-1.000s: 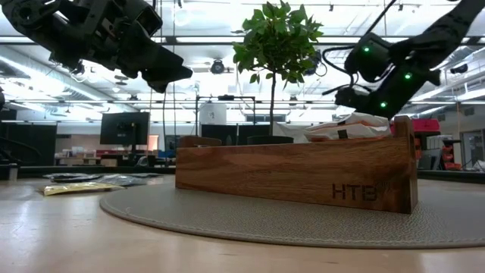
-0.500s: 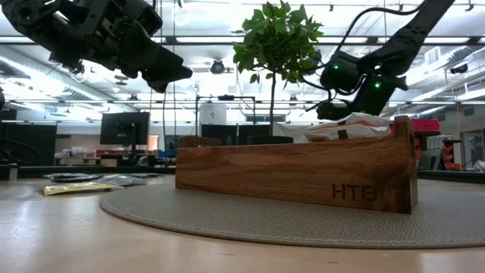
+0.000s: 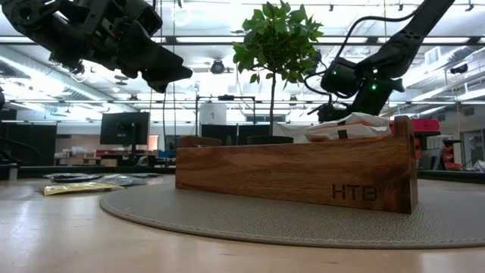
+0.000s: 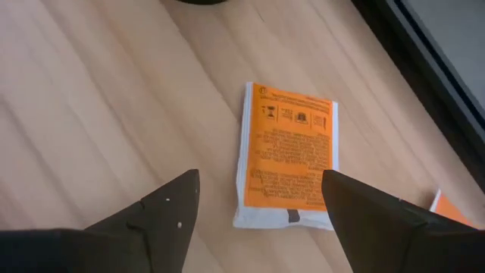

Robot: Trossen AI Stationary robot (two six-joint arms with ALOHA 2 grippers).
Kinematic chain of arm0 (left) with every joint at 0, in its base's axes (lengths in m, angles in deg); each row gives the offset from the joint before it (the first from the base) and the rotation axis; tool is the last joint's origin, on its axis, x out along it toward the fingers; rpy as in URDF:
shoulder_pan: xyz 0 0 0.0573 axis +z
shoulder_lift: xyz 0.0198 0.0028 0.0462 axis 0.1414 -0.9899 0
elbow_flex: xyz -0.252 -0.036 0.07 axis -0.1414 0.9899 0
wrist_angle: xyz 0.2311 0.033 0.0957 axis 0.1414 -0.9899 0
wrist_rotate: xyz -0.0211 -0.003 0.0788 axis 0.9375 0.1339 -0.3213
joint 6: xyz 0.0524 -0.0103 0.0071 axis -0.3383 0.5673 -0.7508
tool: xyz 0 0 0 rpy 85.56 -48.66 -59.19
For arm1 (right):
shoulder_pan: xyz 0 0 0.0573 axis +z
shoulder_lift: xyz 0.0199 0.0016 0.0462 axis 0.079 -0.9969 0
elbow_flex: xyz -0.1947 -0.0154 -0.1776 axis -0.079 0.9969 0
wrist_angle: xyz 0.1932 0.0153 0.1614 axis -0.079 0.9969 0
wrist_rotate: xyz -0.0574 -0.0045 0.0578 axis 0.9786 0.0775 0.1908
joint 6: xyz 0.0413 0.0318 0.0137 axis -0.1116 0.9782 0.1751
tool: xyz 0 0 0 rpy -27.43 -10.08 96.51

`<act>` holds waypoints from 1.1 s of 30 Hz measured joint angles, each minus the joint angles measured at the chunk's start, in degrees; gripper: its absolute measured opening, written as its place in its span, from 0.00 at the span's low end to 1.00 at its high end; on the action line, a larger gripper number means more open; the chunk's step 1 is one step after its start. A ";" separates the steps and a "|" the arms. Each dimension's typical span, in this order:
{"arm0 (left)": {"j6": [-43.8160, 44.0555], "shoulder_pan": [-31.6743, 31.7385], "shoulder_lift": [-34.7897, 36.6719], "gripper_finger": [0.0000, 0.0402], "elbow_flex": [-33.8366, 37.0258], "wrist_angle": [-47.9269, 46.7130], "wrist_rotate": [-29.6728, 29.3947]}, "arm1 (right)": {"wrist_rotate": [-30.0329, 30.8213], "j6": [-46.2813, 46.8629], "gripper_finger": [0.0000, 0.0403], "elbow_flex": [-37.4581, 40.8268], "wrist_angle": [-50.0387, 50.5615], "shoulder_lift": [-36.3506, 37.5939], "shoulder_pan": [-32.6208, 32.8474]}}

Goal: Pick & Place Tea
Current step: Put the orange tea bag into the bottom section of the wooden organizer

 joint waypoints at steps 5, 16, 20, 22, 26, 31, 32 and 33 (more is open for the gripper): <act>0.03 0.00 0.00 0.46 0.00 -0.02 0.00 | -2.00 -2.28 0.71 0.00 0.48 -0.68 -0.77; 0.36 0.00 0.00 0.46 0.00 0.00 0.00 | -3.36 -2.33 0.63 -0.20 -0.80 -5.35 -2.07; 0.33 0.00 0.00 0.46 0.00 0.02 0.00 | -4.36 -2.94 0.53 -0.20 -0.84 -5.40 -2.36; 0.42 0.00 0.00 0.46 0.00 0.02 0.00 | -6.27 -2.86 0.47 -0.17 -0.48 -5.44 -2.98; 1.09 0.00 0.00 0.46 0.00 0.02 0.00 | -8.42 -1.12 0.34 -0.14 -0.05 -5.49 -3.96; 1.55 0.00 0.00 0.46 0.00 0.02 0.00 | -9.37 -0.38 0.12 -0.13 0.13 -5.54 -3.81; 1.55 0.00 0.00 0.46 0.00 0.02 0.00 | -9.11 -0.07 0.07 -0.13 0.14 -5.55 -3.61; 1.55 0.00 0.00 0.46 0.00 0.02 0.00 | -8.72 0.04 0.04 -0.13 0.15 -5.55 -3.43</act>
